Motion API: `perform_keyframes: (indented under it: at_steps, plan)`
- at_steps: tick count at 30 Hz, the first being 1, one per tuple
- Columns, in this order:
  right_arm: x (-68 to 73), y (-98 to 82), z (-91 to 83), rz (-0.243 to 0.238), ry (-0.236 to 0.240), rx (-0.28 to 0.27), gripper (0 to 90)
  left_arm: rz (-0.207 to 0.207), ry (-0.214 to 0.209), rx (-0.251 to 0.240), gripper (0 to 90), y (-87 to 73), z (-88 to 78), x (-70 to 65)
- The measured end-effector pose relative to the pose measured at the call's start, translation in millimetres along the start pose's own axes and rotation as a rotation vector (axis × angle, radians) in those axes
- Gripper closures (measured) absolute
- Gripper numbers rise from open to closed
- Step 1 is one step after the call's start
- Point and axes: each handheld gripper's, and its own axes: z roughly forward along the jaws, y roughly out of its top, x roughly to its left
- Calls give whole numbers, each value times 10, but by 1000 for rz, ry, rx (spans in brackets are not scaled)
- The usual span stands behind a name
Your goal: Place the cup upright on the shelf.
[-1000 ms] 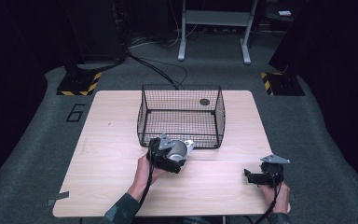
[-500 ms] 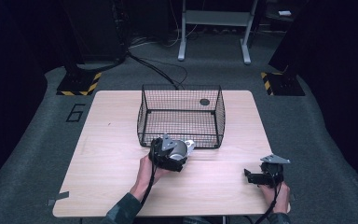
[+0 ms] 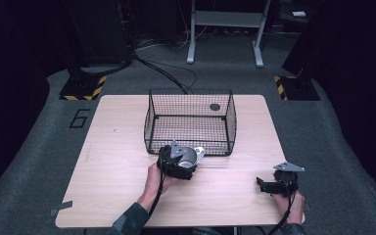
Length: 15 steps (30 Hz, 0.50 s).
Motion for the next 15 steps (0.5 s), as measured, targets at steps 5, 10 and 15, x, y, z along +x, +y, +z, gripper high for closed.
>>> perform_keyframes:
  at_steps: [5,10,15]
  plan:
    - [-2,-1,-1,-4,1,1,30,10,4,0,64,-3,-16,0]
    - [-3,1,1,-3,1,-1,30,3,-10,-4,66,-12,-28,6]
    - [-3,2,0,-5,-1,4,30,4,-16,-21,66,-12,-66,7]
